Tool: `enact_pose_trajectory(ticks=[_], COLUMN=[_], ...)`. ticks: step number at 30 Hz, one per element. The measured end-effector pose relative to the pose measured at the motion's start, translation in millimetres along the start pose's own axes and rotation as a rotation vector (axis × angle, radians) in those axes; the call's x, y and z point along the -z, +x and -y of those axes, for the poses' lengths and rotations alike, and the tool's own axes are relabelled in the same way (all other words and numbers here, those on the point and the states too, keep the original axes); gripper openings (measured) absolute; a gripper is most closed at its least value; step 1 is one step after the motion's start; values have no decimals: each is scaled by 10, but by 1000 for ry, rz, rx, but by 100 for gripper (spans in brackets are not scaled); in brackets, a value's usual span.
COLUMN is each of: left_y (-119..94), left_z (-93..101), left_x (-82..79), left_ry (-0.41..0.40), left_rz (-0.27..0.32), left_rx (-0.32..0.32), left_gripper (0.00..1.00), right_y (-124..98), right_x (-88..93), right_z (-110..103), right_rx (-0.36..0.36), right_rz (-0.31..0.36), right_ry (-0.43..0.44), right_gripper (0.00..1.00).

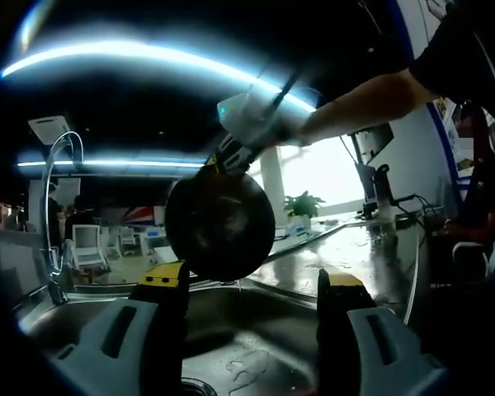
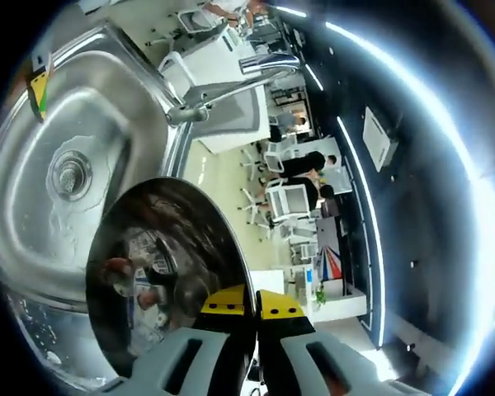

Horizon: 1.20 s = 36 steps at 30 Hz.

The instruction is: Pick up bowl with dirty water move over sink pour dirty water into sink return bowl to place

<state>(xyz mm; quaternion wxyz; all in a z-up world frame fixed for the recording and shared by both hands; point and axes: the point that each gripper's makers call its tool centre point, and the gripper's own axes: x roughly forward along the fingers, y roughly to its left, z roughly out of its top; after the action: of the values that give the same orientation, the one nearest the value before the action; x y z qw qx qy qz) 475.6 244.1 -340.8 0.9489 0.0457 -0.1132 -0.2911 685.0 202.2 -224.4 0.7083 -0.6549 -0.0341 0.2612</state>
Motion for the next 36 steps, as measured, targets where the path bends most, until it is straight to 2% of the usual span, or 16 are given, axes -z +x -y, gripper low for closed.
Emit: enact_pose_trajectory(ticks=[5,12,19,24,27,30,36], left_y=[1,2,1,1,-1,-1,-1], left_z=[-2,1,-1,-3,-3,-2,-5], left_x=[0,0,-3,-2,-4,-3,-4], left_ry=[1,1,1,2,1,1,1], left_rz=[0,0,2,3,5,4,6], left_rx=[-2,0,-1,-1,-1,-1,-1], left_gripper=[59,59,59,59,59,59,59], right_y=[-33,-45,-41,-7,6,22,-1], right_x=[-50,-35,19,50,65,79,144], right_z=[-75,-107,-148,-174,-164,-152,-283], right_rx=[5,-18,-63,-92,-109,-116,-199], right_rz=[14,10,-7,-17,-22,-23,-55], right_ry=[-67,-49,42,76,146,172,364], right_gripper=[0,0,0,0,0,0,0])
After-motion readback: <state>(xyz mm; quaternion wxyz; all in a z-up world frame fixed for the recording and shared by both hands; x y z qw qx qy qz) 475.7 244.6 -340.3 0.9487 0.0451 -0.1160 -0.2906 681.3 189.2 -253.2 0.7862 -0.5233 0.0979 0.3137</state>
